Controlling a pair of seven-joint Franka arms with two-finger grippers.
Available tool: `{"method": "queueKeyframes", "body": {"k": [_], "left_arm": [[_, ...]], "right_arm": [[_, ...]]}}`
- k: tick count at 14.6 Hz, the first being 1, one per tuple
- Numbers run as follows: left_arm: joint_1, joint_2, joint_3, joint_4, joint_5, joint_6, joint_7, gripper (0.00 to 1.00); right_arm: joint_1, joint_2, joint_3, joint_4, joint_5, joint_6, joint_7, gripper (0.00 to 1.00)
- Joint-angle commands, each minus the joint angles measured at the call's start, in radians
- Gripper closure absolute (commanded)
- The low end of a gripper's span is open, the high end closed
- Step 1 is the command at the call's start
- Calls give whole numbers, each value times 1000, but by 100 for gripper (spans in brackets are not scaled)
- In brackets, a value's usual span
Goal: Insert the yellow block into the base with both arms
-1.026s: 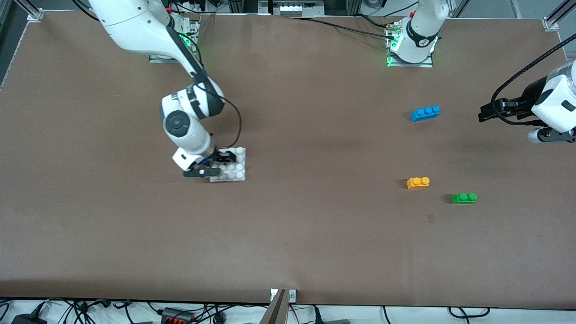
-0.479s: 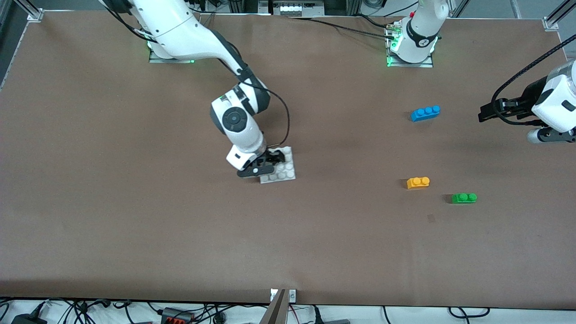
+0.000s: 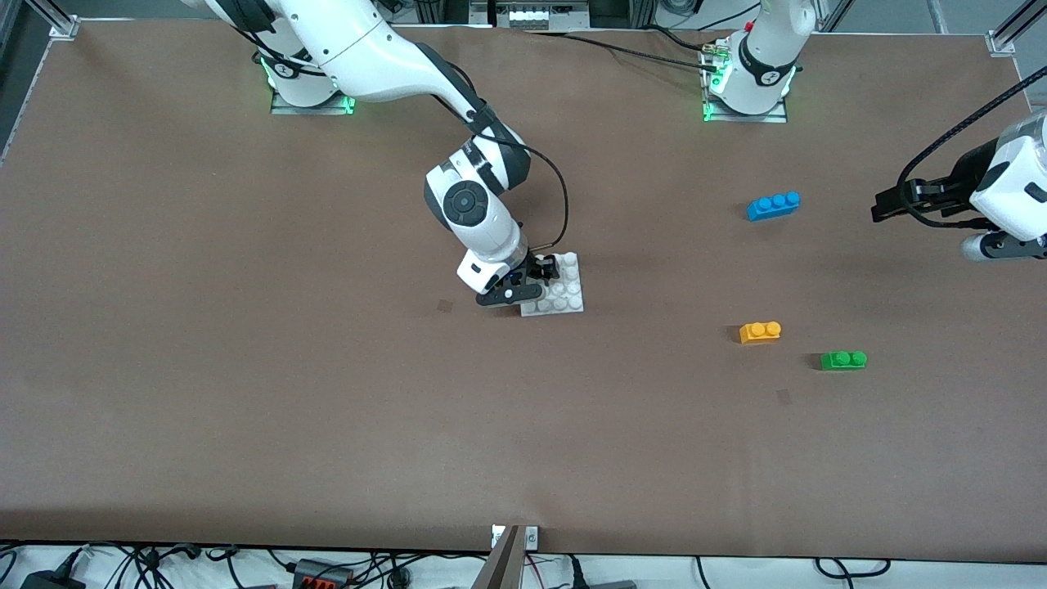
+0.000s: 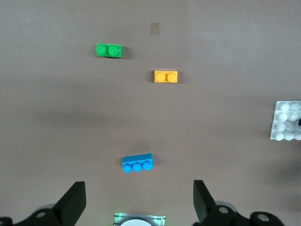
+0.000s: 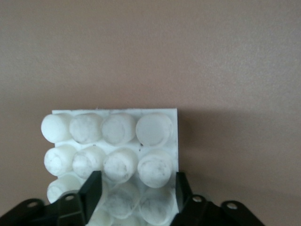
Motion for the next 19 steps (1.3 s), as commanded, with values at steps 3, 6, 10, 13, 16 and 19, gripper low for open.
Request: {"method": "queueKeyframes", "body": {"k": [3, 6, 10, 13, 16, 19], "left_arm": [[7, 8, 4, 25, -34, -21, 6, 0], [7, 8, 4, 25, -34, -21, 6, 0], [7, 10, 4, 25, -34, -21, 6, 0], [11, 10, 4, 25, -34, -21, 6, 0], [11, 10, 4, 25, -34, -24, 6, 0], [10, 12, 4, 27, -40, -33, 6, 0]], "right_arm": [[-8, -87, -6, 14, 8, -91, 13, 15], [-13, -200, -87, 14, 4, -272, -4, 13], [-11, -342, -249, 11, 4, -556, -82, 0], [-10, -444, -403, 11, 4, -778, -268, 0], [-10, -508, -555, 13, 4, -912, -426, 0], [-7, -560, -702, 14, 4, -1016, -582, 0]]}}
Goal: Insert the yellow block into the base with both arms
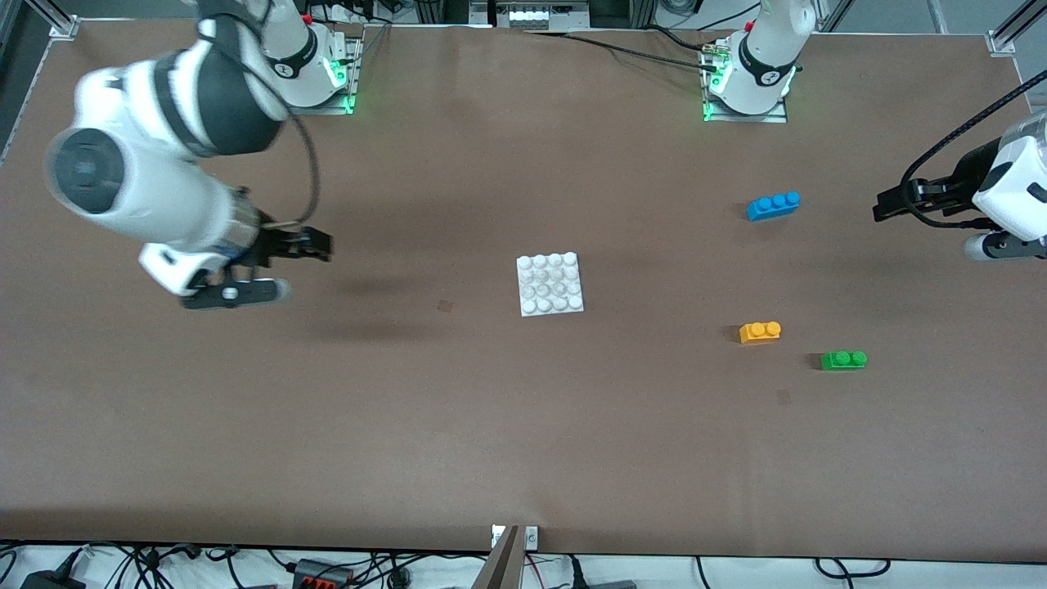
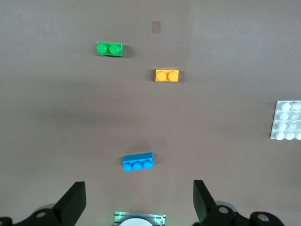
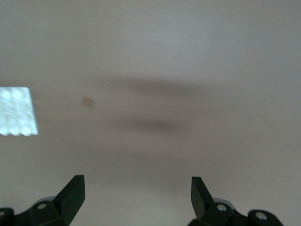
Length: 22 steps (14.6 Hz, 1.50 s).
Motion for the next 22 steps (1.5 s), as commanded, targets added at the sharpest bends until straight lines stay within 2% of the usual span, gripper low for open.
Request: {"method": "queueKeyframes", "body": {"k": [1, 3, 5, 6, 9, 11, 13, 16, 19, 22], "left_arm": [[10, 16, 2, 27, -47, -32, 6, 0], [27, 19, 2, 27, -70, -34, 6, 0], [27, 21, 3, 27, -70, -34, 2, 0], [27, 27, 3, 27, -69, -37, 1, 0], [27, 30, 3, 27, -69, -42, 1, 0], [27, 30, 3, 27, -69, -43, 1, 0], [27, 31, 3, 27, -66, -48, 0, 0], [25, 31, 3, 28, -64, -48, 1, 0], [27, 31, 3, 27, -67, -49, 0, 0], [25, 33, 3, 27, -67, -49, 0, 0]], "right_arm": [[13, -69, -112, -21, 3, -95, -133, 0], [13, -121, -187, -19, -30, -154, -237, 0], [-31, -186, -172, -32, -105, -160, -267, 0], [-81, -197, -125, -38, -127, -165, -268, 0], [-351, -223, 170, -42, -213, -195, -258, 0], [-552, -240, 385, -50, -233, -192, -256, 0], [-695, -281, 539, -100, -279, -168, -249, 0], [-721, -315, 558, -153, -282, -157, -250, 0], [-740, -336, 558, -156, -267, -36, -256, 0], [-735, -364, 514, -153, -264, -25, -252, 0]]}}
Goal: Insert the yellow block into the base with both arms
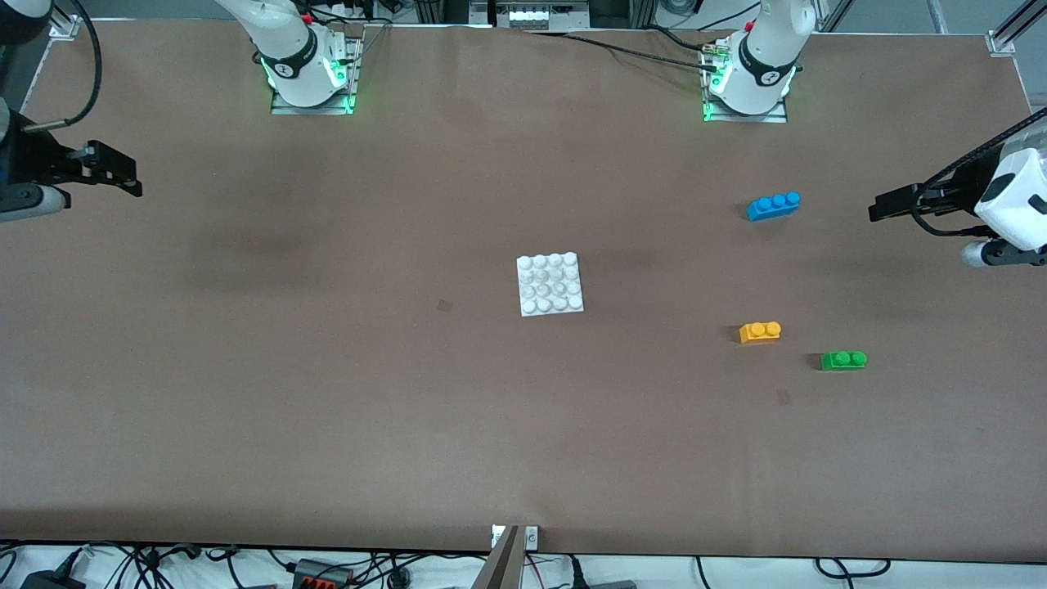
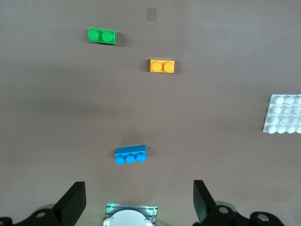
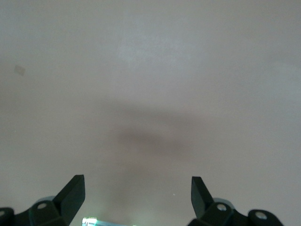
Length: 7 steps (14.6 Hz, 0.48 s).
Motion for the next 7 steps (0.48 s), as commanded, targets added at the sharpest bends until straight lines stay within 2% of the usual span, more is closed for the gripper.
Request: {"method": "queueKeyframes", "body": {"k": [1, 3, 7], "left_arm": [[5, 11, 0, 27, -20, -22, 0, 0], [5, 11, 0, 27, -20, -22, 0, 0], [5, 29, 0, 16, -23, -27, 8, 0]], "right_arm": [[-10, -47, -19, -23, 16, 7, 3, 0], [-4, -46, -20, -23, 24, 6, 17, 0], [20, -43, -30, -22, 44, 16, 210, 0]]}}
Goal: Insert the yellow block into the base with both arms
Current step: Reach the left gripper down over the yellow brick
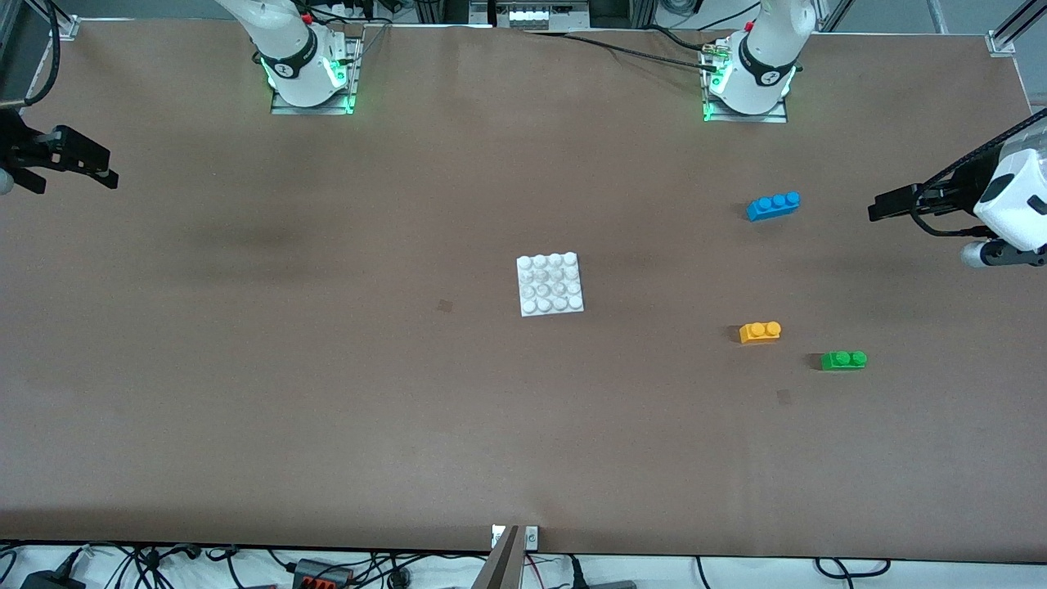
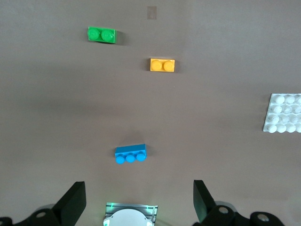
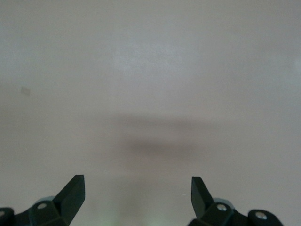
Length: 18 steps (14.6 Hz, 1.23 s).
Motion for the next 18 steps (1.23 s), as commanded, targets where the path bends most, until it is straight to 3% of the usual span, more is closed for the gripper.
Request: {"method": "queueKeyframes", "body": {"k": [1, 2, 8, 10, 15, 18], "left_arm": [[17, 62, -2, 18, -61, -19, 8, 0], [12, 76, -5, 22, -112, -8, 6, 0], [-82, 275, -15, 12, -94, 237, 8, 0], [-133, 288, -18, -36, 28, 332, 8, 0], [-112, 280, -17, -179, 49, 544, 53, 0], [-106, 282, -17, -280, 110, 735, 66, 0]], "right_arm": [[19, -7, -6, -8, 7, 16, 55, 0], [19, -7, -6, 13, 7, 13, 55, 0], [13, 3, -6, 35, 18, -50, 73, 0], [13, 2, -6, 35, 18, -50, 73, 0], [17, 2, -1, 35, 19, -53, 73, 0], [16, 3, -1, 35, 21, -51, 73, 0]]}}
